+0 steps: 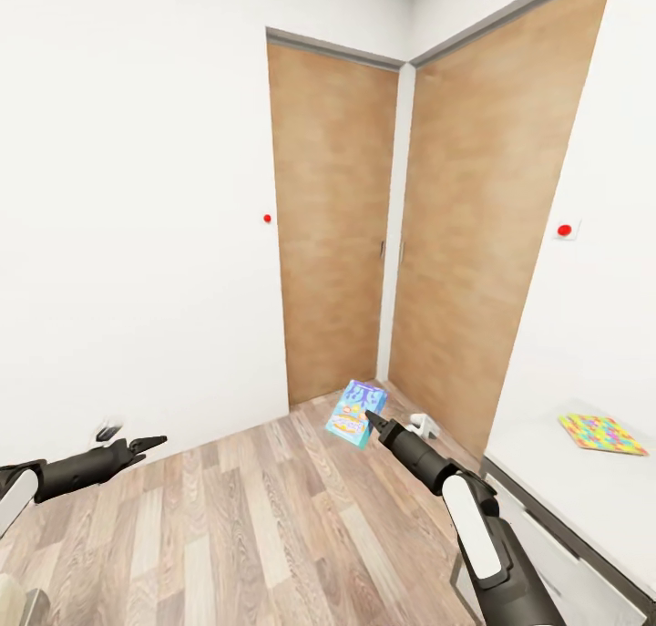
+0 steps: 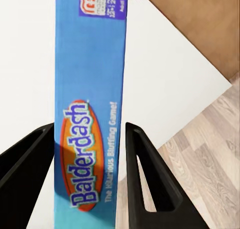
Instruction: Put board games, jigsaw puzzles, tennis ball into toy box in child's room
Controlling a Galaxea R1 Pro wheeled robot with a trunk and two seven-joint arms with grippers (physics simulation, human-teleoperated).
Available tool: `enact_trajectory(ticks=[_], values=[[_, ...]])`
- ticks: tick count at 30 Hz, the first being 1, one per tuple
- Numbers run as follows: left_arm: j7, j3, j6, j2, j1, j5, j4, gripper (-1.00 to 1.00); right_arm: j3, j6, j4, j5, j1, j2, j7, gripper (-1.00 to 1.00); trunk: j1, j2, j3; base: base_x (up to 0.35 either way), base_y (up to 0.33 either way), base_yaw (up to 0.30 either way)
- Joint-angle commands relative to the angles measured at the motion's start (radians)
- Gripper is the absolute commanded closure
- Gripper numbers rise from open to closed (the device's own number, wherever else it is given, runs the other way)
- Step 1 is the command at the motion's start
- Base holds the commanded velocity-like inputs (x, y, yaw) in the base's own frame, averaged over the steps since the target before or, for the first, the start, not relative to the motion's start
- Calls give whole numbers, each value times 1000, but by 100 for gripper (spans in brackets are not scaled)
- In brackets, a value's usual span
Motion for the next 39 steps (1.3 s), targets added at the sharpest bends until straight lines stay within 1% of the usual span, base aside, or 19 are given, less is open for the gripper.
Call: enact_trajectory(ticks=[1, 8, 13, 28, 35, 39], values=[[-1, 1, 6, 0, 0, 4, 0, -100, -4, 8, 0, -7, -1, 1, 3, 100, 1, -1, -1, 57, 24, -281], [0, 1, 6, 0, 0, 4, 0, -100, -4, 7, 0, -6, -1, 1, 3, 100, 1, -1, -1, 17, 13, -281], [0, 0, 6, 0, 0, 4, 0, -100, -4, 7, 0, -6, 0, 1, 3, 100, 1, -1, -1, 54, 115, -281], [0, 1, 6, 0, 0, 4, 0, -100, -4, 7, 0, -2, -1, 1, 3, 100, 1, -1, -1, 7, 45, -281], [0, 0, 6, 0, 0, 4, 0, -100, -3, 7, 0, 2, 0, 1, 3, 100, 1, -1, -1, 14, 170, -281], [0, 1, 6, 0, 0, 4, 0, -100, -3, 7, 0, 3, 0, 1, 3, 100, 1, -1, -1, 15, 59, -281]])
